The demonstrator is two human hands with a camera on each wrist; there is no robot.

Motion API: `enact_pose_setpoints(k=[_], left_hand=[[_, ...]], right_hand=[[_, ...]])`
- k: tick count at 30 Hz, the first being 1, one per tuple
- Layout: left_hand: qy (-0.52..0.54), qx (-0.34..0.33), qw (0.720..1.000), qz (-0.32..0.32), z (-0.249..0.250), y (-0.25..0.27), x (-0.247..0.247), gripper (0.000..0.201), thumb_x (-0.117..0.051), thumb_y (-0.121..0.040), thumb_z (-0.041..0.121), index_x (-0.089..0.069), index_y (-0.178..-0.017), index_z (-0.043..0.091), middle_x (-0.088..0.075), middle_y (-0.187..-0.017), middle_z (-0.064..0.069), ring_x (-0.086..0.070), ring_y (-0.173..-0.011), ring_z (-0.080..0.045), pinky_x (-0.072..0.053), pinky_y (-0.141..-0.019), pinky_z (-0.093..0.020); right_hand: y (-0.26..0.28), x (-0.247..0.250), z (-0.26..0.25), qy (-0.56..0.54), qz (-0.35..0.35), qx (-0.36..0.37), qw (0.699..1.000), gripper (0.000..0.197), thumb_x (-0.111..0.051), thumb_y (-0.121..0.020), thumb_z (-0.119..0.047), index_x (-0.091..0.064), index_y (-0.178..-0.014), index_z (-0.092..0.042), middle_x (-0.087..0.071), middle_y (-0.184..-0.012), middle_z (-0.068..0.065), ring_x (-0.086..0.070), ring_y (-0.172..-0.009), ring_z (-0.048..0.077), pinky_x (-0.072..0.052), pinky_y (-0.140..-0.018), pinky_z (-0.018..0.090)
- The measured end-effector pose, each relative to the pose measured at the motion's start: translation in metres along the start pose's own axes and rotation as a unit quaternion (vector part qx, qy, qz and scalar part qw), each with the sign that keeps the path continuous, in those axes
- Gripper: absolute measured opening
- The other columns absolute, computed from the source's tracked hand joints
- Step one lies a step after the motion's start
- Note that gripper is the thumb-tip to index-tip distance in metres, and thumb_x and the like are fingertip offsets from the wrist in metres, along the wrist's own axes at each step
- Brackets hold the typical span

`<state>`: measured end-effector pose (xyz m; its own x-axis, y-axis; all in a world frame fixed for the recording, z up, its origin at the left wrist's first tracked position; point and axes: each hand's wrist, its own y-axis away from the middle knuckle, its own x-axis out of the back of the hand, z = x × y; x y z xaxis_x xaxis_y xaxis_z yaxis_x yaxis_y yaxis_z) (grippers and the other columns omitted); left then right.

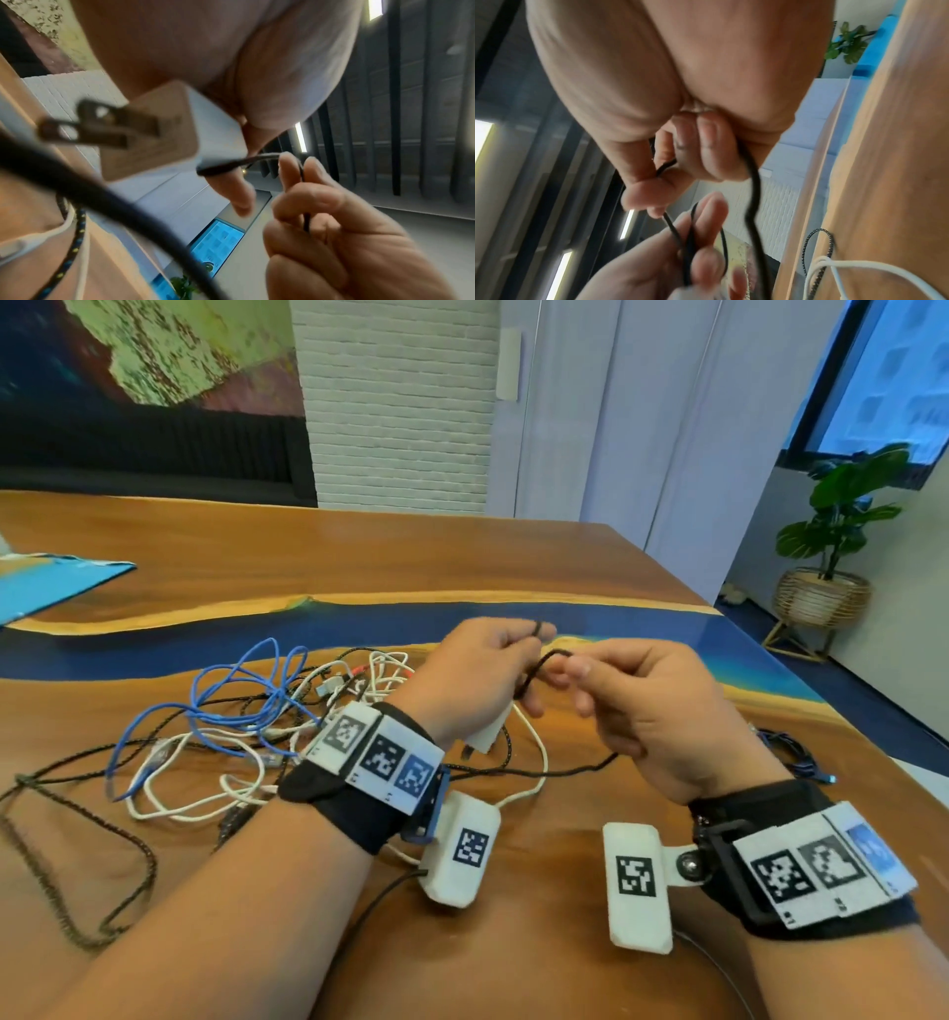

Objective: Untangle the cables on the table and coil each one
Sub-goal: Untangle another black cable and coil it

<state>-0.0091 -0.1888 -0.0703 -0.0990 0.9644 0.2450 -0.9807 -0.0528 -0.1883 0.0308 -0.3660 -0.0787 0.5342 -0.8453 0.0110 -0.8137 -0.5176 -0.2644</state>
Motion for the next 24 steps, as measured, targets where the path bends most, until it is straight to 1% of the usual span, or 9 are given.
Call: enact_pose_setpoints(k=[2, 4, 8, 11, 13, 15, 18, 21, 24], left_hand=[[-0.008, 0.008, 0.998, -0.07, 0.0, 0.003, 0.001, 0.033, -0.041, -0.11, 0.018, -0.072, -0.114, 0.006, -0.067, -0.07, -0.008, -0.053, -0.054, -0.019, -0.046, -0.057, -0.027], [0.015, 0.013, 0.993, -0.114, 0.0, 0.004, 0.004, 0.04, -0.04, -0.111, 0.023, -0.073, -0.108, 0.002, -0.053, -0.057, -0.009, -0.044, -0.048, -0.017, -0.038, -0.052, -0.027], [0.187, -0.007, 0.971, -0.151, 0.001, 0.006, 0.006, 0.04, -0.041, -0.107, 0.021, -0.071, -0.115, -0.004, -0.038, -0.056, -0.002, -0.036, -0.051, -0.017, -0.032, -0.058, -0.029], [0.331, -0.02, 0.935, -0.124, 0.006, 0.006, 0.007, 0.038, -0.042, -0.104, 0.022, -0.067, -0.124, 0.001, -0.036, -0.06, 0.005, -0.048, -0.06, -0.015, -0.037, -0.075, -0.035], [0.393, -0.033, 0.916, -0.069, 0.009, 0.003, 0.008, 0.038, -0.039, -0.106, 0.02, -0.061, -0.132, 0.003, -0.042, -0.063, 0.004, -0.063, -0.074, -0.017, -0.04, -0.092, -0.039], [0.407, -0.044, 0.912, 0.002, 0.009, -0.001, 0.009, 0.035, -0.037, -0.108, 0.017, -0.059, -0.133, 0.007, -0.052, -0.069, 0.003, -0.072, -0.092, -0.021, -0.039, -0.101, -0.041], [0.365, -0.038, 0.928, 0.065, 0.006, -0.003, 0.007, 0.033, -0.039, -0.109, 0.012, -0.058, -0.136, 0.01, -0.072, -0.086, 0.001, -0.074, -0.099, -0.019, -0.051, -0.088, -0.029], [0.222, -0.018, 0.972, 0.072, 0.002, -0.003, 0.0, 0.032, -0.051, -0.106, 0.012, -0.058, -0.137, 0.014, -0.078, -0.108, -0.001, -0.074, -0.098, -0.014, -0.061, -0.075, -0.031], [0.028, -0.002, 0.999, 0.042, -0.002, -0.002, -0.003, 0.023, -0.055, -0.105, 0.016, -0.067, -0.123, 0.024, -0.079, -0.102, 0.003, -0.072, -0.087, -0.01, -0.061, -0.08, -0.035]], right_hand=[[-0.002, 0.006, 0.0, -0.04, 0.033, -0.004, 0.999, 0.026, -0.069, -0.08, -0.025, -0.075, -0.092, -0.003, -0.059, -0.062, 0.005, -0.031, -0.04, 0.008, -0.015, -0.039, 0.022], [-0.005, 0.012, 0.003, -0.079, 0.075, -0.006, 0.994, 0.026, -0.07, -0.078, -0.026, -0.073, -0.092, -0.005, -0.06, -0.064, 0.003, -0.029, -0.04, 0.007, -0.016, -0.04, 0.023], [-0.007, 0.016, 0.005, -0.17, 0.12, -0.011, 0.978, 0.016, -0.07, -0.081, -0.021, -0.074, -0.092, -0.01, -0.066, -0.074, 0.005, -0.03, -0.043, 0.007, -0.022, -0.039, 0.019], [-0.008, 0.013, 0.008, -0.198, 0.124, -0.04, 0.972, 0.016, -0.065, -0.088, -0.013, -0.073, -0.102, -0.009, -0.069, -0.079, 0.006, -0.033, -0.047, 0.007, -0.026, -0.039, 0.017], [-0.008, 0.009, 0.011, -0.17, 0.119, -0.063, 0.976, 0.017, -0.059, -0.096, -0.007, -0.071, -0.108, -0.008, -0.069, -0.079, 0.006, -0.036, -0.047, 0.008, -0.028, -0.039, 0.018], [-0.007, 0.002, 0.014, -0.113, 0.091, -0.085, 0.986, 0.019, -0.057, -0.099, -0.005, -0.071, -0.111, -0.008, -0.07, -0.08, 0.007, -0.039, -0.046, 0.009, -0.031, -0.037, 0.019], [-0.002, -0.013, 0.018, -0.024, 0.011, -0.098, 0.995, 0.019, -0.059, -0.1, -0.008, -0.074, -0.111, -0.008, -0.069, -0.076, 0.008, -0.039, -0.043, 0.011, -0.033, -0.035, 0.021], [0.0, -0.02, 0.017, 0.034, -0.035, -0.102, 0.994, 0.024, -0.064, -0.098, -0.019, -0.074, -0.102, 0.003, -0.063, -0.067, 0.008, -0.031, -0.041, 0.015, -0.024, -0.036, 0.019], [-0.001, -0.012, 0.016, 0.022, -0.025, -0.124, 0.992, 0.031, -0.064, -0.097, -0.025, -0.071, -0.09, 0.005, -0.052, -0.056, 0.003, -0.027, -0.038, 0.012, -0.019, -0.036, 0.019]])
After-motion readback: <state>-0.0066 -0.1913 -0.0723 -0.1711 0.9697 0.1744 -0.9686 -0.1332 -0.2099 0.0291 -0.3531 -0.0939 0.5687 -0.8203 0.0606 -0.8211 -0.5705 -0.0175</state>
